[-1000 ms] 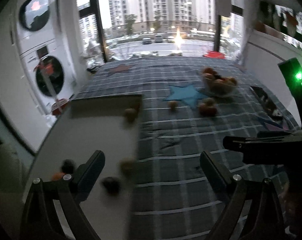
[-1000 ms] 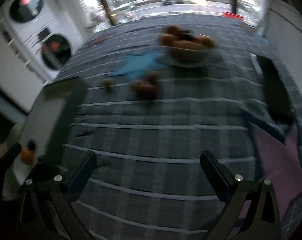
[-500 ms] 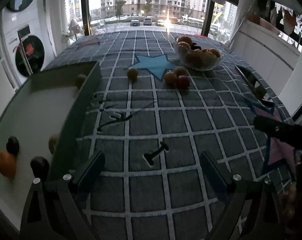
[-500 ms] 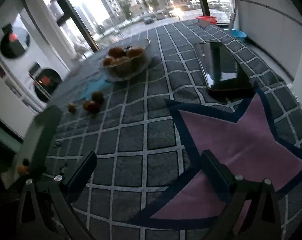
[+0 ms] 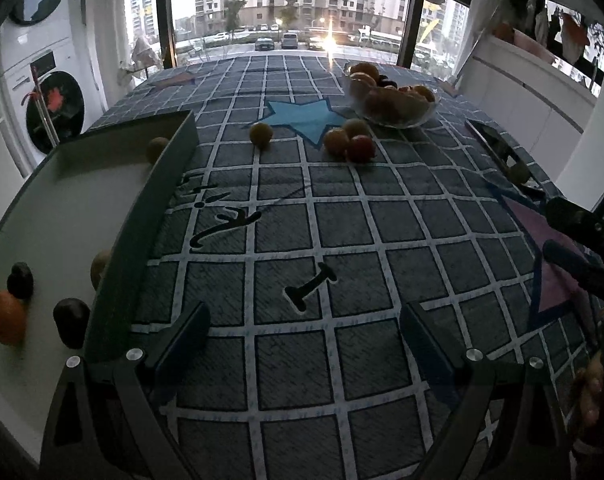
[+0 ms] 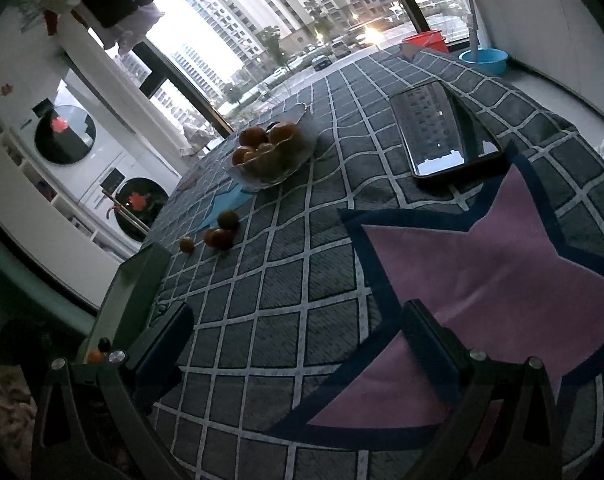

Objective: Organize fruits
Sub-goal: 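Move both tools back over the loose fruits on the cloth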

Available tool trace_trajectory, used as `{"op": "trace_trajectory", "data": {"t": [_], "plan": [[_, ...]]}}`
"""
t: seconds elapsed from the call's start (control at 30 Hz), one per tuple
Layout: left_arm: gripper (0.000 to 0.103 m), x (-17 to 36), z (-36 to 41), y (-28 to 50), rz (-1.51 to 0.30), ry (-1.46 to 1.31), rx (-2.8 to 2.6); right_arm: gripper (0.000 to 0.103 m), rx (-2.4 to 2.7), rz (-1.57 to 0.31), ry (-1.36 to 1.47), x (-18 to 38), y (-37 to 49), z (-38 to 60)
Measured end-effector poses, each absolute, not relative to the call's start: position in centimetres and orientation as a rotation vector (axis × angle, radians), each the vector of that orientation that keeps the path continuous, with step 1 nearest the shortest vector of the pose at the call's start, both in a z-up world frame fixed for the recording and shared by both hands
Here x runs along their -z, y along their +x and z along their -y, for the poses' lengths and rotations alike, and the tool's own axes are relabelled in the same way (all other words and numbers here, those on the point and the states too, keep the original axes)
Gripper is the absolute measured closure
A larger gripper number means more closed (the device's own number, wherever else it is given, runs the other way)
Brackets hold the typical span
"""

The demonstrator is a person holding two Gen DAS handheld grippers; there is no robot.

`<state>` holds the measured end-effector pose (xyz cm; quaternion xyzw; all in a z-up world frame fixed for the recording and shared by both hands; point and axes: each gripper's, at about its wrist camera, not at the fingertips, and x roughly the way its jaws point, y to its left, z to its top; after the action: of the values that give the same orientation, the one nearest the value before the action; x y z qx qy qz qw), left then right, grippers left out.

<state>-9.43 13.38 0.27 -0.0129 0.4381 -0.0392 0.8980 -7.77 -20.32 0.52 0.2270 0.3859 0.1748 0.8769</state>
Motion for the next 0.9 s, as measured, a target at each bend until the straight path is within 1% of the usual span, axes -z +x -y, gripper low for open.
{"op": "trace_trajectory", "data": {"t": [0.9], "plan": [[0.007,-0.19,-13.28,-9.42,-0.906,-0.018,0.082,0.000,-0.370,-0.797,0.482,-0.46,-8.02,20.44]]}}
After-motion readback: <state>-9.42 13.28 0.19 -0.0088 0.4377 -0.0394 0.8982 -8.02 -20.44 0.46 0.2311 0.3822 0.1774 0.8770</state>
